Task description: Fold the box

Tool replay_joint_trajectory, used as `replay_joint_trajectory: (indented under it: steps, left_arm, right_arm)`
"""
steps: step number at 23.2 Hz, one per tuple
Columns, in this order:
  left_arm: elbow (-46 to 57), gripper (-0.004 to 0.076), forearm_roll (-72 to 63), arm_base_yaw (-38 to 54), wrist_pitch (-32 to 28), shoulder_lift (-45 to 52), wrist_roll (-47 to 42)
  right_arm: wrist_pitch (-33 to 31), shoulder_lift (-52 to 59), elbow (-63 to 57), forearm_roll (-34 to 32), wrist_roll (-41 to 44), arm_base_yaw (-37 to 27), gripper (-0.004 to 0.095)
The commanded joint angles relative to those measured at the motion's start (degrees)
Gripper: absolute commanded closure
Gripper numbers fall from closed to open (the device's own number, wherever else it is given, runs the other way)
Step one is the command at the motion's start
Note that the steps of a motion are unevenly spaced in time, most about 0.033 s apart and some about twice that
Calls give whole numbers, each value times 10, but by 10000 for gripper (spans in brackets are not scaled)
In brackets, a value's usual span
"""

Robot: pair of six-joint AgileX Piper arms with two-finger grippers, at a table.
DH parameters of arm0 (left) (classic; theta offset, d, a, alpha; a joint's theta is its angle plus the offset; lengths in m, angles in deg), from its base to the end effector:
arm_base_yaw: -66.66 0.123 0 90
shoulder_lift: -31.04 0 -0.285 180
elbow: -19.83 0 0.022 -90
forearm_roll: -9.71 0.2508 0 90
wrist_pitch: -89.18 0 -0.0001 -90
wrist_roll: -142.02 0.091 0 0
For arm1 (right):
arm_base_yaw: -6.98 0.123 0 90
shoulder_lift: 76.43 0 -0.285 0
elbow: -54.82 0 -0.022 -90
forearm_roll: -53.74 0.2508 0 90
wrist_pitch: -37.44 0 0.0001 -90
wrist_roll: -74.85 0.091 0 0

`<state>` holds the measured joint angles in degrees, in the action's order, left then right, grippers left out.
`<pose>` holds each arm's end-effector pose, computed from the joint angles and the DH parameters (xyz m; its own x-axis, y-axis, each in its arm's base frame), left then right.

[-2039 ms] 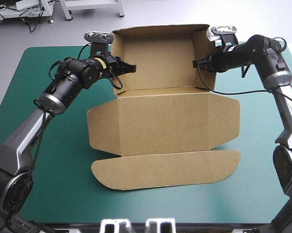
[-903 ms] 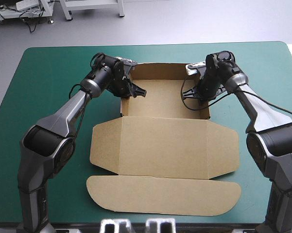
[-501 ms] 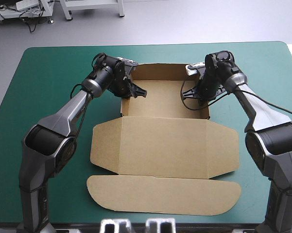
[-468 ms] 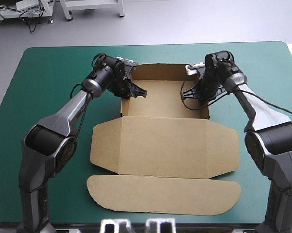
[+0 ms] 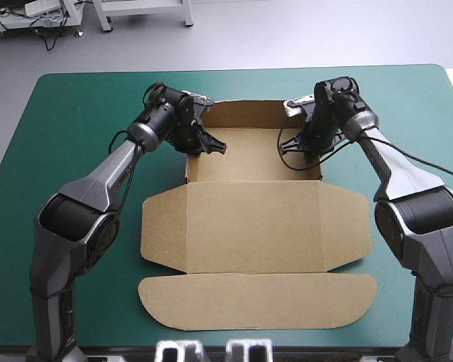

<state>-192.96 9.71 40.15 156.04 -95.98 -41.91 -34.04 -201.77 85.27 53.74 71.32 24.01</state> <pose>0.4051 -0.2021 0.2679 -0.8752 0.3599 -0.3233 0.3873 0.9217 -0.0222 0.4188 0.1283 0.2676 -0.9094 -0.3430 -0.2352 -0.3495 0.9368 -0.0145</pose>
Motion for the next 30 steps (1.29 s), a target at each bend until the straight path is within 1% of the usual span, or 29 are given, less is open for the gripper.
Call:
replay_joint_trajectory:
  steps: [1, 2, 4, 5, 6, 7, 9, 13, 15, 18, 22, 25, 28, 29, 30]
  left_arm:
    - [-16, 575, -16, -11, 37, 31, 44]
    - [-16, 524, -15, -10, 40, 31, 39]
    - [-19, 433, -9, -5, 50, 31, 35]
    - [-25, 387, -9, -2, 57, 31, 32]
    - [-30, 349, -9, 1, 62, 31, 31]
    - [-46, 305, -9, 7, 68, 31, 30]
    - [-86, 275, -18, 10, 68, 31, 30]
    - [-136, 269, -17, 13, 68, 31, 32]
    - [-139, 250, 0, 13, 68, 31, 32]
    - [-139, 246, 23, 13, 68, 35, 32]
    - [-139, 246, 73, 13, 68, 73, 32]
    - [-139, 248, 86, 13, 68, 105, 32]
    - [-139, 295, 74, 13, 69, 145, 54]
    - [-137, 341, 66, 13, 69, 160, 67]
    - [-131, 404, 58, 13, 69, 176, 82]
  right_arm:
    - [-1, 35, 48, 8, -25, 8, 485]
    - [-1, 35, 55, 7, -25, 8, 386]
    - [-1, 35, 63, 4, -25, 8, 232]
    - [-1, 35, 67, 4, -25, 8, 170]
    - [-1, 35, 69, 3, -25, 8, 137]
    - [-1, 35, 69, 0, -25, 8, 127]
    - [-1, 36, 69, 5, -25, 8, 126]
    - [-1, 38, 69, 7, -25, 1, 126]
    - [-1, 46, 69, 10, -25, -10, 127]
    - [-1, 71, 69, 29, -31, -31, 127]
    - [-1, 111, 70, 40, -47, -39, 127]
    - [3, 130, 70, 47, -50, -39, 128]
    - [8, 143, 70, 57, -58, -39, 157]
    - [8, 144, 70, 57, -59, -39, 168]
    - [3, 145, 70, 57, -59, -39, 176]
